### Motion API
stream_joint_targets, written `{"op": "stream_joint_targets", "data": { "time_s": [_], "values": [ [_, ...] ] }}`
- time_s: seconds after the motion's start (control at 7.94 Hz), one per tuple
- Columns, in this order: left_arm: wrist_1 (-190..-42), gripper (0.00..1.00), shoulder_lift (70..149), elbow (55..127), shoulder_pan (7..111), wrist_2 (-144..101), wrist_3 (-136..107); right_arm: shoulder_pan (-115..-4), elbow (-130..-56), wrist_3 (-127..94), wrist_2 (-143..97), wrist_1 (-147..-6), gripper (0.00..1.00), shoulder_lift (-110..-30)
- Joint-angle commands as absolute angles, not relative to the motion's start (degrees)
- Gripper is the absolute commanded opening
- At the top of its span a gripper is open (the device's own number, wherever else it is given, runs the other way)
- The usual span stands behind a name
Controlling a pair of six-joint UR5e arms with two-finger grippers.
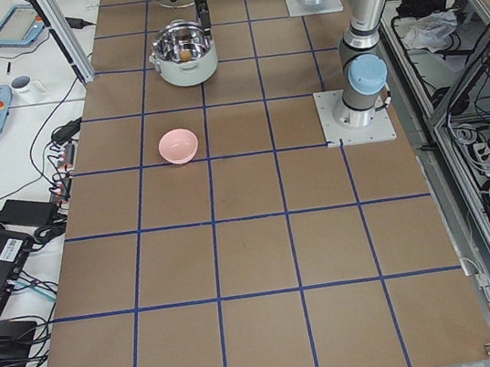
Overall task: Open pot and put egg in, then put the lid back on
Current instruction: 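Release the egg into the pot and raise the left gripper, then carry the glass lid with the right gripper back over the pot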
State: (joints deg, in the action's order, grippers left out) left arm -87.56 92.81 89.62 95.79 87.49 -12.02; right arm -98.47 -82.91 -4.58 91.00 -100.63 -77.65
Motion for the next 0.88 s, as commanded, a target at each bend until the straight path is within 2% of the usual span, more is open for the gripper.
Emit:
{"op": "stream_joint_targets", "data": {
  "time_s": [0.0,0.76],
  "values": [
    [-92.37,1.0,91.14,88.85,92.19,87.8,-5.81,-104.22,-82.1,-13.59,90.35,-106.33,0.17,-73.58],
    [-92.37,1.0,90.62,89.12,92.46,87.8,-5.71,-110.12,-79.1,-27.33,90.26,-114.87,0.17,-65.31]
  ]
}}
